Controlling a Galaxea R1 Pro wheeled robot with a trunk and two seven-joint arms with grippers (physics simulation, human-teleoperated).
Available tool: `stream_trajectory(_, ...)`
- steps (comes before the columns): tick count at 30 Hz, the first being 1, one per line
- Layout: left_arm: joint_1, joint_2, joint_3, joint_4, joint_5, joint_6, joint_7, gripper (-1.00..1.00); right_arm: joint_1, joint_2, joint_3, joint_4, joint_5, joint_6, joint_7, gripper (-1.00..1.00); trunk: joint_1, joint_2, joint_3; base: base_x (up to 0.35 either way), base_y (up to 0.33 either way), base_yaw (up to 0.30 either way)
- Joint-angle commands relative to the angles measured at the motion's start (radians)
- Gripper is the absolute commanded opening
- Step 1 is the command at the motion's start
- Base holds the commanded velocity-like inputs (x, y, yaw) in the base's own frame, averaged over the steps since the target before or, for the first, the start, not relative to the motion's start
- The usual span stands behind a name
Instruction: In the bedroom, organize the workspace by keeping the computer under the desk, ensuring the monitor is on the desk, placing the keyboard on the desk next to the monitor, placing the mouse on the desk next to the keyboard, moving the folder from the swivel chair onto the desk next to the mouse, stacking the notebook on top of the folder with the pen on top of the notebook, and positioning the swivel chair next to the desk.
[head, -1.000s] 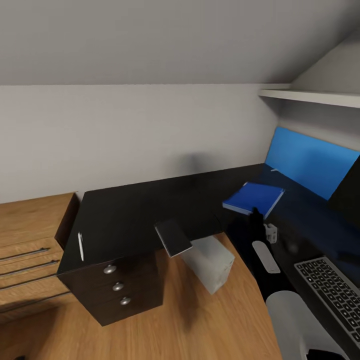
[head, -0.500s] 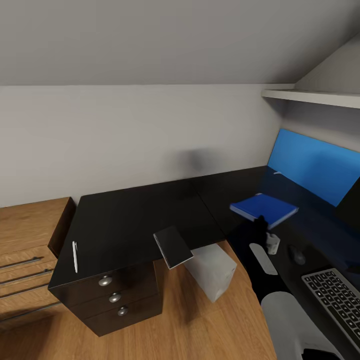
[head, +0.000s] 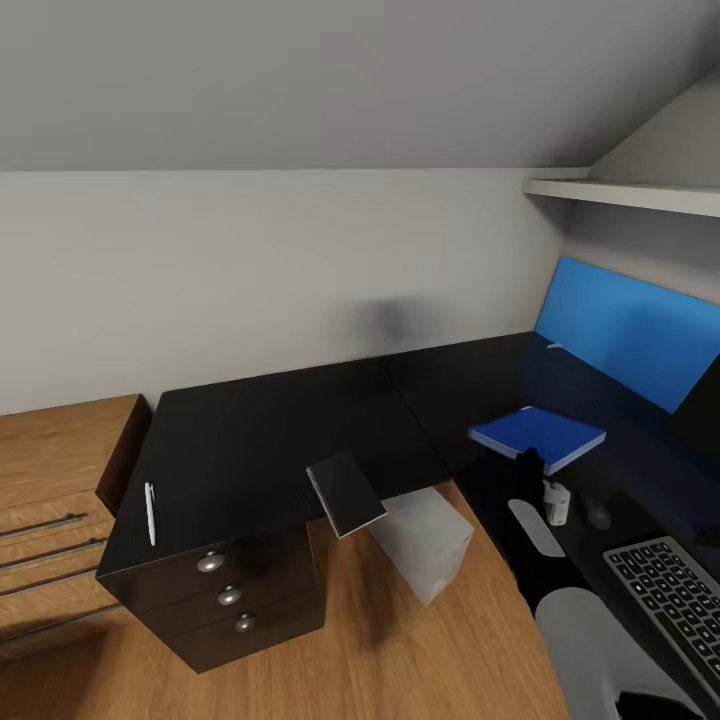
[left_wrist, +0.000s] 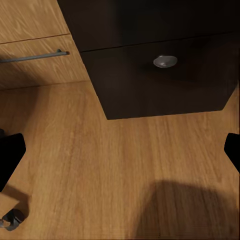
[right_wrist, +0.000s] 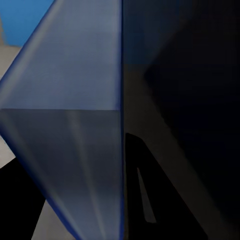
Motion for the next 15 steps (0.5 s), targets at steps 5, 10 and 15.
stream_trajectory(5, -0.001, -0.034, -0.007, 0.0, 0.007, -0.002, 0.004, 1.0, 0.0, -0.019, 0.0, 0.004, -0.01, -0.002, 0.006, -1.0, 0.015, -0.029, -0.013, 0.0, 0.0, 0.0)
stream_trajectory(10, -0.001, -0.037, -0.008, 0.0, 0.007, -0.002, 0.004, 1.0, -0.001, -0.021, 0.0, 0.004, -0.01, -0.002, 0.006, -1.0, 0.034, -0.064, -0.029, 0.0, 0.0, 0.0)
stream_trajectory(15, -0.001, -0.038, -0.008, 0.0, 0.007, -0.002, 0.004, 1.0, 0.0, -0.02, -0.001, 0.004, -0.011, 0.0, 0.005, -1.0, 0.054, -0.099, -0.045, 0.0, 0.0, 0.0)
